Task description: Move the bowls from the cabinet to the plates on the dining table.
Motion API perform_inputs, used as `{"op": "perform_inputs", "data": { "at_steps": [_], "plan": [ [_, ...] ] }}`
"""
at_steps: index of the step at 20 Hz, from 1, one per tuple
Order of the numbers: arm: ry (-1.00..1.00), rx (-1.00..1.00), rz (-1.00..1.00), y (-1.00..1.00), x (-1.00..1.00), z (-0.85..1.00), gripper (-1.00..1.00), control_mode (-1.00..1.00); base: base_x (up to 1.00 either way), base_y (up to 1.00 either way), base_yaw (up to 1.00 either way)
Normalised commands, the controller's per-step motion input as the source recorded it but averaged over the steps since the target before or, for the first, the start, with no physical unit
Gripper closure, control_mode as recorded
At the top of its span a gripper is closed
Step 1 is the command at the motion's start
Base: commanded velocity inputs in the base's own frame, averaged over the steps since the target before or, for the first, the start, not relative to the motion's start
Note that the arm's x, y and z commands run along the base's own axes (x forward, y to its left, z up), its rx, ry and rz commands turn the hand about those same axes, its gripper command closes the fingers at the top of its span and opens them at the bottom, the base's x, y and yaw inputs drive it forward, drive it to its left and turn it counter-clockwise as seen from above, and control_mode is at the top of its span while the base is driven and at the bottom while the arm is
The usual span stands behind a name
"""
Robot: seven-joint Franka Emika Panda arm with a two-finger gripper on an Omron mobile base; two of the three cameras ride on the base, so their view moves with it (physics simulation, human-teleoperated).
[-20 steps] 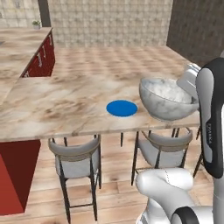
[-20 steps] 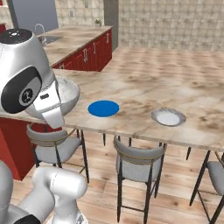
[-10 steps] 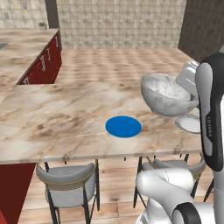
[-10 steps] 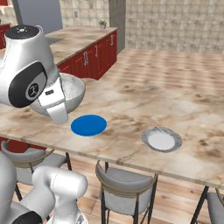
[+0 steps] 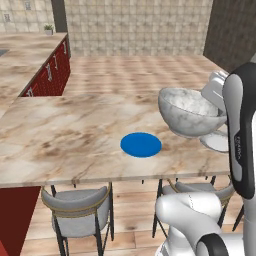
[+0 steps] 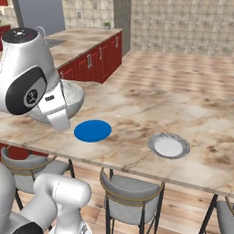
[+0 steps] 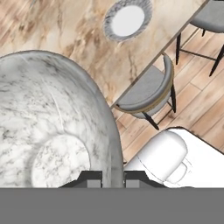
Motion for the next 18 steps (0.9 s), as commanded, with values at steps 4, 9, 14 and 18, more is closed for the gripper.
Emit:
{"op": "perform_inputs", "data": {
  "at_steps": [4,9,14,18],
  "plan": [
    [0.0,0.0,0.0,0.0,0.0,0.0,1.0,1.0,0.0,0.0,0.0],
    [0.0,0.0,0.0,0.0,0.0,0.0,1.0,1.0,0.0,0.01,0.0],
    [0.0,0.0,0.0,0.0,0.0,0.0,1.0,1.0,0.0,0.0,0.0],
    [0.0,0.0,0.0,0.0,0.01,0.0,1.0,-1.0,0.0,0.0,0.0]
  ]
}}
